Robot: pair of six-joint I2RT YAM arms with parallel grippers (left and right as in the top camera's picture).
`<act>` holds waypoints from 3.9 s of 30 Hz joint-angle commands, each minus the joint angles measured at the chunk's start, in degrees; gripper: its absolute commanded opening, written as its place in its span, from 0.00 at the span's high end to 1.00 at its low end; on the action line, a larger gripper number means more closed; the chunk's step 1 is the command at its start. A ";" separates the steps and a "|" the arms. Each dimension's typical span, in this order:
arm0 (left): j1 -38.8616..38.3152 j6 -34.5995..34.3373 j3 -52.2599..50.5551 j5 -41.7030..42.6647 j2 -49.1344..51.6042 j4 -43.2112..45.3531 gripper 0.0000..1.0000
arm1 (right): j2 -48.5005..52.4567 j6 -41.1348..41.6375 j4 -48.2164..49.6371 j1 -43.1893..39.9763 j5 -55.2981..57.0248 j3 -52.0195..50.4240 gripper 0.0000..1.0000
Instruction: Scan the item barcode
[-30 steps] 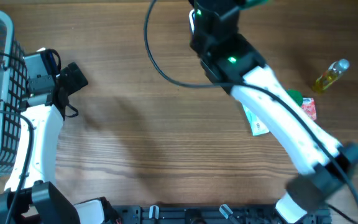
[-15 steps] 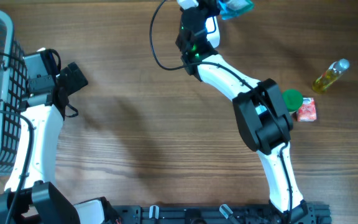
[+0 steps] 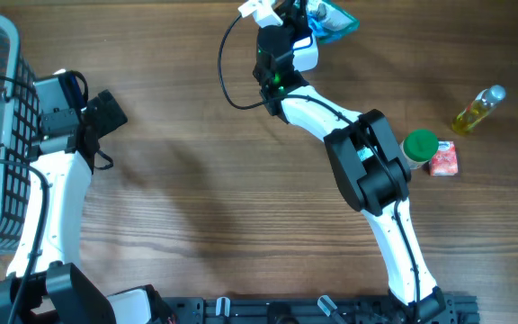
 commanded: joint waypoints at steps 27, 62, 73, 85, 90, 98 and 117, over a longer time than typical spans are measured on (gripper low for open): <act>0.26 0.70 0.61 0.09 -0.72 0.13 0.00 | -25.33 60.24 -92.70 13.81 -36.17 0.02 0.96; 0.26 0.70 0.61 0.09 -0.72 0.13 0.00 | -17.46 74.90 -87.80 18.03 -47.21 -16.76 0.96; 0.26 0.68 0.61 0.09 -0.72 0.13 0.00 | -33.48 17.62 -71.84 15.26 3.61 -4.20 0.96; 0.26 0.70 0.61 0.09 -0.72 0.13 0.00 | -13.60 -6.23 -13.31 -1.49 6.25 -4.28 0.96; 0.26 0.70 0.61 0.09 -0.72 0.13 0.00 | -3.39 -17.49 -1.01 -1.46 3.85 -4.28 0.96; 0.26 0.70 0.61 0.09 -0.72 0.13 0.00 | 3.93 -29.79 7.02 1.31 -0.66 -4.28 0.96; 0.26 0.70 0.61 0.09 -0.72 0.13 0.00 | -12.76 -20.26 -2.01 5.70 20.81 -4.28 0.96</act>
